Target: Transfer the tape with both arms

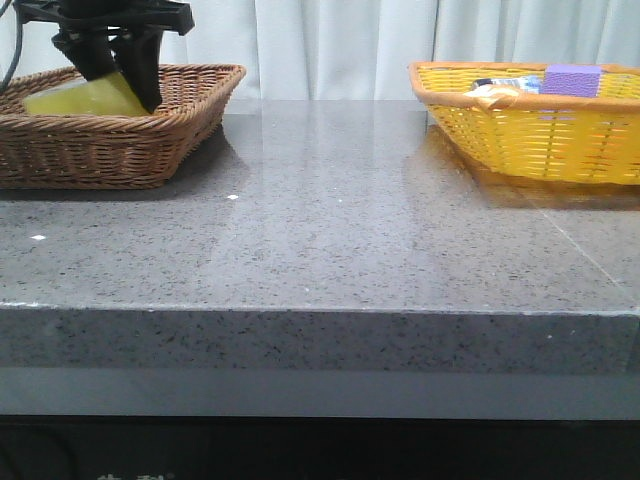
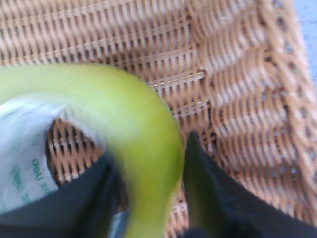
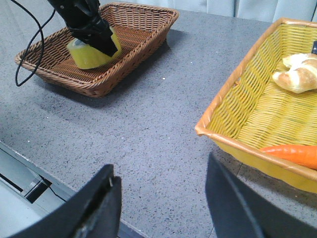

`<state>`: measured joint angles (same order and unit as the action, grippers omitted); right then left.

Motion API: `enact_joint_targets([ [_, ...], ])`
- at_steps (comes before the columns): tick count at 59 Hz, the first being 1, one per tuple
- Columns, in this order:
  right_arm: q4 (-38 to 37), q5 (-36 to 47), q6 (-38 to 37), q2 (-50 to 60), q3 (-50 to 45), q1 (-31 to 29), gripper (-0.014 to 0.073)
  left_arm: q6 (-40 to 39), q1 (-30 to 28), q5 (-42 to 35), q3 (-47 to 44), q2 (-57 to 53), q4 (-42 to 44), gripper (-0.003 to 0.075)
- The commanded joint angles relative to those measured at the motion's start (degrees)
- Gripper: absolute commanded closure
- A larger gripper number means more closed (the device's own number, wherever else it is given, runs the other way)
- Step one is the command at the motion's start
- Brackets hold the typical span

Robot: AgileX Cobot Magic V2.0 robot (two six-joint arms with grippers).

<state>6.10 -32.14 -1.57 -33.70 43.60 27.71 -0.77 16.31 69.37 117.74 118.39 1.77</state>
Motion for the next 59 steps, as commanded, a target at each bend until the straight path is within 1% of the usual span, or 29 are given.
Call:
enact_joint_targets([
  [1, -0.4, 4.5, 0.1, 0.1, 1.4, -0.1, 0.0177, 0.2, 0.0, -2.7, 1.6, -4.0, -0.5, 0.0294],
  [20, -0.4, 4.5, 0.1, 0.1, 1.4, -0.1, 0.0177, 0.2, 0.1, 0.1, 3.9, -5.9, 0.1, 0.0292],
  [31, -0.4, 4.6, 0.1, 0.1, 1.4, -0.1, 0.0177, 0.2, 0.1, 1.0, 4.0, -11.4, 0.1, 0.0292],
  [38, -0.4, 4.6, 0.1, 0.1, 1.4, -0.1, 0.0177, 0.8, 0.5, 0.2, 1.6, -16.3, -1.0, 0.0292],
  [44, -0.4, 4.6, 0.1, 0.1, 1.4, -0.1, 0.0177, 0.8, 1.8, -2.6, -4.3, -22.4, -1.0, 0.0292],
  [59, -0.4, 4.6, 0.1, 0.1, 1.4, -0.1, 0.0177, 1.7, 7.4, -13.7, -26.8, -39.5, -0.9, 0.0292],
])
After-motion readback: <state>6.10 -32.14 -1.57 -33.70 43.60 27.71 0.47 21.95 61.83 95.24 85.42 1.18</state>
